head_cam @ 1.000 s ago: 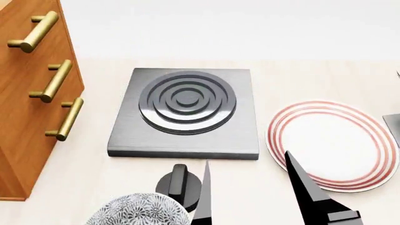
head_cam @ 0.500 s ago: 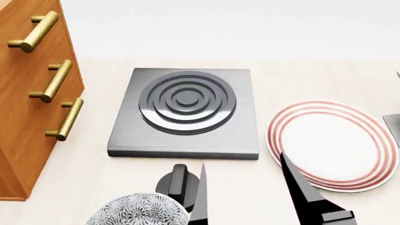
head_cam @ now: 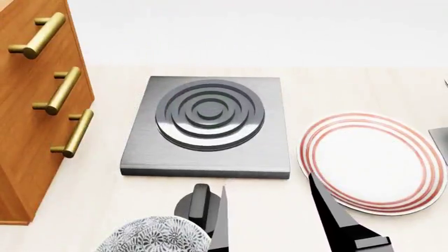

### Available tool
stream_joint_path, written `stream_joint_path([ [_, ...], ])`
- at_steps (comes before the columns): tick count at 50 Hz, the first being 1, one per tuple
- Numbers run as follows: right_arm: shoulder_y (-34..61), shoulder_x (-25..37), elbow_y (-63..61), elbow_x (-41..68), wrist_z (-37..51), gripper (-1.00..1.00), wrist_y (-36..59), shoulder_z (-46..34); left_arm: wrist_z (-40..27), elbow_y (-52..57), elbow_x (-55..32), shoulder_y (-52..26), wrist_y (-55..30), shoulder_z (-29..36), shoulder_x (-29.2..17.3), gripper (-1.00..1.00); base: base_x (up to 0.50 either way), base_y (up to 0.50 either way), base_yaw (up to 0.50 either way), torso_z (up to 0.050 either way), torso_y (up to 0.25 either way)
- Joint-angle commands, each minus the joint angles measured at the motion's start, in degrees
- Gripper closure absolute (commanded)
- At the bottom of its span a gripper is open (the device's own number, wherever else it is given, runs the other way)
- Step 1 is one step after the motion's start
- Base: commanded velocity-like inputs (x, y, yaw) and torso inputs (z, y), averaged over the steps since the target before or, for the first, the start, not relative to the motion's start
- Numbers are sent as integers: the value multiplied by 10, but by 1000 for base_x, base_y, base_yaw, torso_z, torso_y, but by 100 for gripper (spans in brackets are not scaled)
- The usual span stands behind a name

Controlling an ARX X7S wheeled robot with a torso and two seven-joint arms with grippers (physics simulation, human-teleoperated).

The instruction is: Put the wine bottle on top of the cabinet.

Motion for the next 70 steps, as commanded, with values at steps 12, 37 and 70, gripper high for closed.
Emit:
stream_joint_path([
  [12, 1, -4, 10, -5, -6, -100, -2, -9, -17, 1, -21, 38, -14, -20, -3, 100, -1, 0, 1, 0, 0],
  [37, 5, -4, 5, -2, -4, -100, 2, -12, -27, 9, -18, 40, -15, -21, -6, -100, -1, 0, 1, 0, 0],
  [70, 6, -7, 9, -5, -7, -100, -1, -20, -20, 77, -25, 70, 6, -16, -16, -100, 0, 0, 0, 0, 0],
])
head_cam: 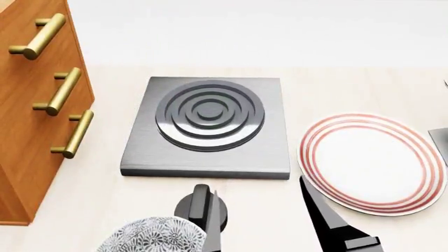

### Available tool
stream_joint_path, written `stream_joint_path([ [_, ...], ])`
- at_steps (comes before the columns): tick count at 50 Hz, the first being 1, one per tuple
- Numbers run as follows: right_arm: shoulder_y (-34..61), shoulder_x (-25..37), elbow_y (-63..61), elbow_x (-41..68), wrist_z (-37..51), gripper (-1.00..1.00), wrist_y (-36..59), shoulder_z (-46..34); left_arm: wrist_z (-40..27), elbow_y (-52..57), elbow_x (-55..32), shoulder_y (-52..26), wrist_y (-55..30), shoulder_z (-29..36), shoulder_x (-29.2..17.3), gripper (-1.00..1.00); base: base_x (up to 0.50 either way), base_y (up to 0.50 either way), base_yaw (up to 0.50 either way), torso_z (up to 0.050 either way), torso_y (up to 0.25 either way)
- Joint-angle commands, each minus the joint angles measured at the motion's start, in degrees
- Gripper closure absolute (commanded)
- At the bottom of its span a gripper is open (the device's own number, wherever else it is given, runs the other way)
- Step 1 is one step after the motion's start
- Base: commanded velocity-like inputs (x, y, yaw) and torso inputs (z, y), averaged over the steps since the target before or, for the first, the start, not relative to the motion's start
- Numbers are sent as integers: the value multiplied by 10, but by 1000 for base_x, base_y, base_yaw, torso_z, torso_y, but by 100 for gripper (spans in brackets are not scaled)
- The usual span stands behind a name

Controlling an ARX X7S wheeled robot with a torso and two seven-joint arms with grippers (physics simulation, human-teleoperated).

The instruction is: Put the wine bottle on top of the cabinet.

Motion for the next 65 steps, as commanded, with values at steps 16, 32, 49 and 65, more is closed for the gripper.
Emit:
stream_joint_path([
  [16, 4, -5, -2, -6, 0, -100, 7, -11, 0, 242, -17, 136, 10, 4, -36, -100, 0, 0, 0, 0, 0],
  [32, 10, -10, -4, -9, 0, -100, 15, -21, -52, 489, -41, 260, -2, -47, -30, -100, 0, 0, 0, 0, 0],
  [49, 10, -1, -13, -3, 7, -100, 13, -12, -115, 716, 1, 527, 85, 2, 3, -100, 0, 0, 0, 0, 0],
  [65, 17, -2, -17, -7, 9, -100, 20, -17, -156, 743, 84, 600, 121, 144, 0, -100, 0, 0, 0, 0, 0],
])
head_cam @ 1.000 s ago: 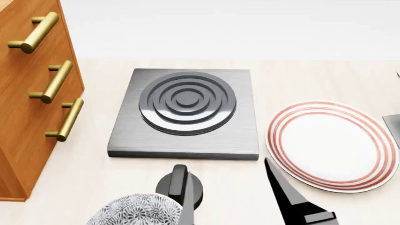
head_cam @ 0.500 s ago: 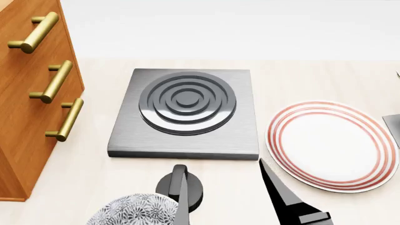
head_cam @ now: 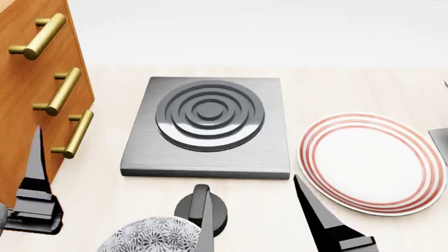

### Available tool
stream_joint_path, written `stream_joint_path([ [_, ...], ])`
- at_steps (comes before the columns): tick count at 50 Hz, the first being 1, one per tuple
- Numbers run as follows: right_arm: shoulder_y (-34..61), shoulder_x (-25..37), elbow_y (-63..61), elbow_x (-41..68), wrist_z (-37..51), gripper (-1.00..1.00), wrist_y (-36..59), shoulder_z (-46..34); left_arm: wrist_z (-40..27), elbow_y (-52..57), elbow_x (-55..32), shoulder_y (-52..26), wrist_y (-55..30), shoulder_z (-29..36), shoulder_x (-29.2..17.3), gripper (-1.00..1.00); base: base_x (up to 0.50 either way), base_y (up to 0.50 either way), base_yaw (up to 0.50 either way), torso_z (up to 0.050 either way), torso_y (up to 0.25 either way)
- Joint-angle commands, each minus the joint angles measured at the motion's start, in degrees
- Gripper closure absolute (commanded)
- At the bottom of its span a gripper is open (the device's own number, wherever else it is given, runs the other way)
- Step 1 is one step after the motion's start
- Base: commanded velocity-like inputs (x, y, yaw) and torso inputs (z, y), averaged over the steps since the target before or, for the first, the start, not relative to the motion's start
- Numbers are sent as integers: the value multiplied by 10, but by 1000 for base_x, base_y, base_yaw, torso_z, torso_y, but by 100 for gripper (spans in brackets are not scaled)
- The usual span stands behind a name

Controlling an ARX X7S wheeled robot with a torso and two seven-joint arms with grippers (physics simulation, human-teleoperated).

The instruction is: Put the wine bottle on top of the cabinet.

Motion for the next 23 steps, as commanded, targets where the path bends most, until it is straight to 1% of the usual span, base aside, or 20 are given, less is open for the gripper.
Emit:
stream_joint_path([
  [1, 4, -1, 1, -4, -1, -100, 3, -5, -25, 29, 56, 53, 25, 94, -1, -100, 0, 0, 0, 0, 0],
  [7, 6, 0, -9, -8, 4, -100, 11, -9, -29, 29, 72, 47, 25, 131, 3, -100, 0, 0, 0, 0, 0],
  [11, 5, 2, -11, -9, 5, -100, 10, -8, -30, 33, 78, 44, 21, 145, 4, -100, 0, 0, 0, 0, 0],
  [23, 8, 2, -12, -11, 5, -100, 14, -12, -32, 45, 74, 36, 11, 150, 6, -100, 0, 0, 0, 0, 0],
])
